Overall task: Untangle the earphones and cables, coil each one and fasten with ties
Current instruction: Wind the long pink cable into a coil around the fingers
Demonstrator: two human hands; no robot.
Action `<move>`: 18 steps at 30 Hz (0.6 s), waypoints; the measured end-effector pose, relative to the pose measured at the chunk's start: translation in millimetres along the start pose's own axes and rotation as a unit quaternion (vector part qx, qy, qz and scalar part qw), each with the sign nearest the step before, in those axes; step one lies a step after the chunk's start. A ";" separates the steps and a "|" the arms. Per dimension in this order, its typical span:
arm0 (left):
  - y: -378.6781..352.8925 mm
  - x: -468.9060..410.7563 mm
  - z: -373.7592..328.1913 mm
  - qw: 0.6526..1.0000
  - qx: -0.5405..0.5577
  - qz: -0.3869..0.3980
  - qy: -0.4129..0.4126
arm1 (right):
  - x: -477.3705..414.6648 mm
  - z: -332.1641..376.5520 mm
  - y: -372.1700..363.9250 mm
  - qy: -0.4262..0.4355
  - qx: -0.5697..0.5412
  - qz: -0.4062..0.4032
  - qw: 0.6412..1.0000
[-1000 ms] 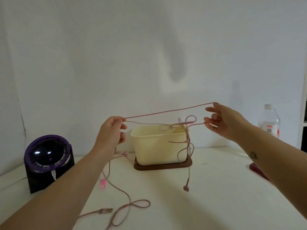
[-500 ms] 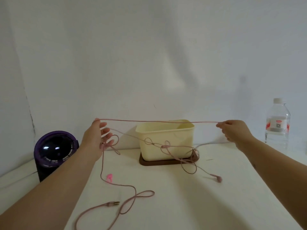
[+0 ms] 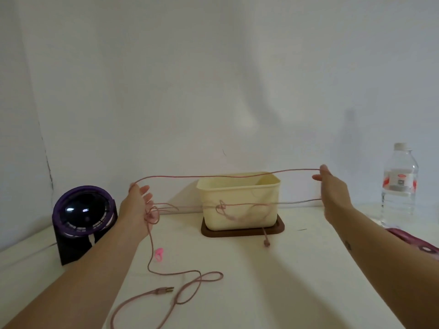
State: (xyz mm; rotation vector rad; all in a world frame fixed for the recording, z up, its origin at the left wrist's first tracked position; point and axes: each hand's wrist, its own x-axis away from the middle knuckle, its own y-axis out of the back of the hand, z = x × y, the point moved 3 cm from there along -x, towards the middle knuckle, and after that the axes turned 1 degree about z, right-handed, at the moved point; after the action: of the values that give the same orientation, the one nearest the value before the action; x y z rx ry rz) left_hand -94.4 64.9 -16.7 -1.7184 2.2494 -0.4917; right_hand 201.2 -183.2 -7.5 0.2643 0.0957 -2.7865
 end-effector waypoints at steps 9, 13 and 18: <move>4.5 4.4 -18.0 0.921 -0.316 -0.103 -0.204 | -10.2 -33.8 9.8 0.144 0.655 0.043 0.740; 6.0 9.3 -19.0 0.920 -0.322 -0.121 -0.186 | -12.5 -41.6 12.2 0.166 0.717 0.027 0.677; -2.3 17.5 -22.3 0.945 -0.256 -0.075 -0.191 | -11.7 -45.4 3.5 0.178 0.720 0.054 0.669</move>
State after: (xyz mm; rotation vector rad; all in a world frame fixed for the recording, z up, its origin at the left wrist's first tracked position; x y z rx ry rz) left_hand -106.1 49.8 4.5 -2.0124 2.0745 0.4160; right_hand 221.0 -178.3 -49.9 1.0713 -1.9536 -1.9414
